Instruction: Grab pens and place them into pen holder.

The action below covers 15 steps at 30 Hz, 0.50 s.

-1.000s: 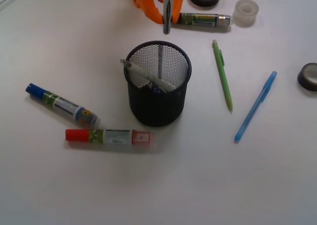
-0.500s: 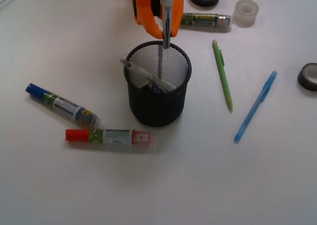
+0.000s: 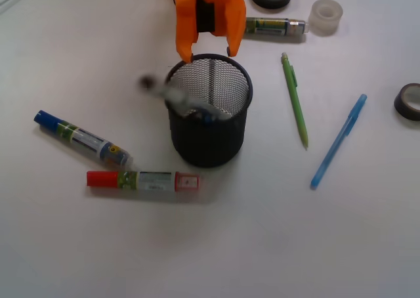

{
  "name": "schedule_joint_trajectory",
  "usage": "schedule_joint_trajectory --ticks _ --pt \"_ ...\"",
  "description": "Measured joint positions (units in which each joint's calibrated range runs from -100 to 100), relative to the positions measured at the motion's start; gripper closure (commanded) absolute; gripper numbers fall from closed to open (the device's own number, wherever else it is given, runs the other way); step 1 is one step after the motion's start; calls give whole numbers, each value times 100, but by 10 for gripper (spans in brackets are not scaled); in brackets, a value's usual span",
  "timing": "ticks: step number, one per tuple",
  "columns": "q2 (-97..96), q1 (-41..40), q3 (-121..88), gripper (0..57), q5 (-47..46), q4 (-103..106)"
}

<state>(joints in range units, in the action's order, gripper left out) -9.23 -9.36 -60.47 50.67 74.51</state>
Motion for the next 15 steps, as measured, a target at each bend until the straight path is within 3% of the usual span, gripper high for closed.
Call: schedule_joint_trajectory --ticks 7,15 --pt "1315 -163 216 380 -503 -2194" --pt "3598 -703 216 381 -469 -7335"
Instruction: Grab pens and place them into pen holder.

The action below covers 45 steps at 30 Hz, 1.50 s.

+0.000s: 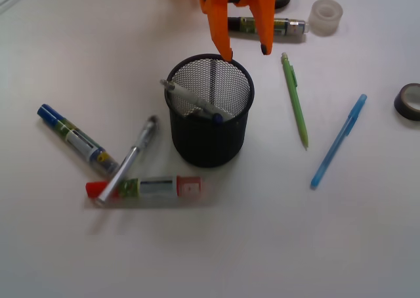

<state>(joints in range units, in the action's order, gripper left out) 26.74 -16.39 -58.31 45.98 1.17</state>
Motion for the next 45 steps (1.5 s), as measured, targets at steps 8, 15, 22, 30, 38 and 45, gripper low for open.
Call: schedule_joint_trajectory --ticks 8,15,22,30,38,45 --pt "906 -777 270 382 894 -4225" --pt "340 -1250 836 382 1573 -5503" --pt "-1220 -1502 1887 382 1797 -5538" --pt "-2953 -1739 3441 382 1797 -5538" --pt "-4303 -1887 4456 382 1797 -5538" --pt "-5148 -1761 5085 383 1617 -5477"
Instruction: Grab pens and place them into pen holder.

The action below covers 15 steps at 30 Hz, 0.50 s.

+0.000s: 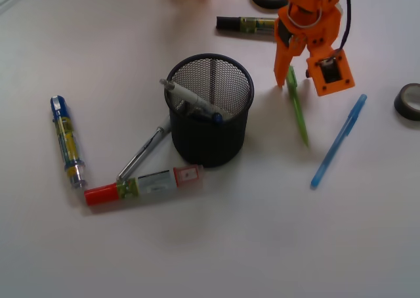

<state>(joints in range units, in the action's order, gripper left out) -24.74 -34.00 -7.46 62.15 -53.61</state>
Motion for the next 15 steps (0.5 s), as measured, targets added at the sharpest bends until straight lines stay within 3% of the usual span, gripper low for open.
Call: schedule_joint_trajectory --ticks 2,6,7,15 --pt "-166 133 108 415 -54 0" --pt "-366 333 126 561 -176 294" --pt "-418 414 135 574 -215 354" --pt "-679 481 153 571 -371 648"
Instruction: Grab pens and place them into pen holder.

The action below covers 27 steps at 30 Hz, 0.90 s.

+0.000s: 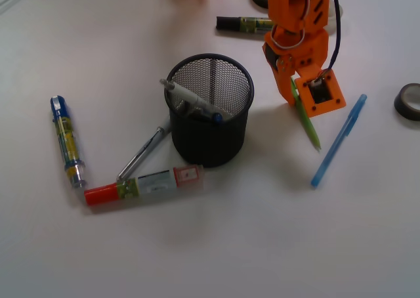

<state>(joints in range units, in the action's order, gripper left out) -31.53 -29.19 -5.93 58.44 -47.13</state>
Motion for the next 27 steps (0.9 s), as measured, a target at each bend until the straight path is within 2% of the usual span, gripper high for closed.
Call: schedule_joint_trajectory --ticks 7,11,16,22,27 --pt "192 15 270 571 -220 -683" --pt "862 0 485 571 -264 -1607" --pt "2099 141 1042 570 -444 -1719" --pt "3432 540 1033 570 -991 -207" --pt "4477 1006 -207 571 -1260 1857"
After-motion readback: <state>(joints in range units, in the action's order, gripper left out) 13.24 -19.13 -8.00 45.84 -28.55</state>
